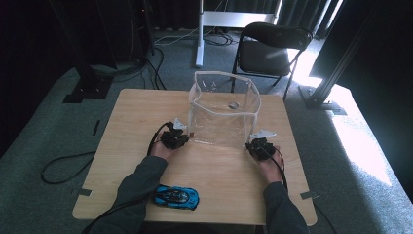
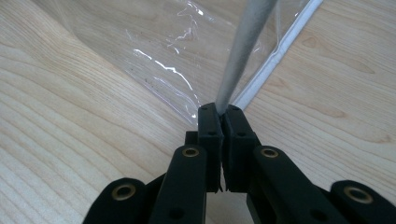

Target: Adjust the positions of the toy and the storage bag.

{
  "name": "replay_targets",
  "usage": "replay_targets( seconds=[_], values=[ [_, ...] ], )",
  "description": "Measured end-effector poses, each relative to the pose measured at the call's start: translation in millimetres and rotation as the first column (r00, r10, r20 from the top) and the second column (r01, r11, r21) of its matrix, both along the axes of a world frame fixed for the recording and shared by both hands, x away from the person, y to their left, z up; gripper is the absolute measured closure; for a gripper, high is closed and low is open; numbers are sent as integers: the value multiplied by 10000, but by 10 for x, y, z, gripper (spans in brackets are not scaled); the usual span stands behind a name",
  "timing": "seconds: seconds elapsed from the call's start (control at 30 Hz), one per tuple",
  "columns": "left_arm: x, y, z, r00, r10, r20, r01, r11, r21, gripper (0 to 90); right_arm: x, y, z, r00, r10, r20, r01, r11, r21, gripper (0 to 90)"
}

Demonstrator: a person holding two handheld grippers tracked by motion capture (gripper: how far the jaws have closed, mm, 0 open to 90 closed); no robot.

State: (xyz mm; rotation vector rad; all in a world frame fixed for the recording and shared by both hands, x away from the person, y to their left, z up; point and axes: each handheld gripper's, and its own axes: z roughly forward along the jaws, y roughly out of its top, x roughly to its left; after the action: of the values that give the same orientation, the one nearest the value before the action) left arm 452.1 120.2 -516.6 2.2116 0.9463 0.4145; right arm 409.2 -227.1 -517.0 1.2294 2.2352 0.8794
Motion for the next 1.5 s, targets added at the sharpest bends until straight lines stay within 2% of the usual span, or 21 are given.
replay_targets(
  seconds=[0.2, 0.57, 0.8, 0.97, 1.5],
  values=[
    [-59, 48, 10, 10000, -44, 39, 43, 9999, 145, 874, 14, 32, 2, 10000, 10, -49, -10, 10000, 44, 876],
    [-297, 378, 9, 9996, 272, -107, -271, 9996, 71, 873, 45, 292, 2, 9980, 635, -3, -635, 9980, -30, 874],
    [-408, 510, 12, 9985, 548, -91, -547, 9984, 112, 872, 67, 441, 6, 9960, 895, -15, -896, 9959, -95, 873],
    [-467, 606, 1, 9973, 729, -118, -729, 9973, -63, 872, 65, 523, 6, 9937, 1120, -12, -1120, 9937, -93, 871],
    [-611, 780, 0, 9939, 1096, -159, -1098, 9939, -106, 871, 15, 697, 5, 9855, 1695, 78, -1694, 9854, -198, 870]
  ],
)
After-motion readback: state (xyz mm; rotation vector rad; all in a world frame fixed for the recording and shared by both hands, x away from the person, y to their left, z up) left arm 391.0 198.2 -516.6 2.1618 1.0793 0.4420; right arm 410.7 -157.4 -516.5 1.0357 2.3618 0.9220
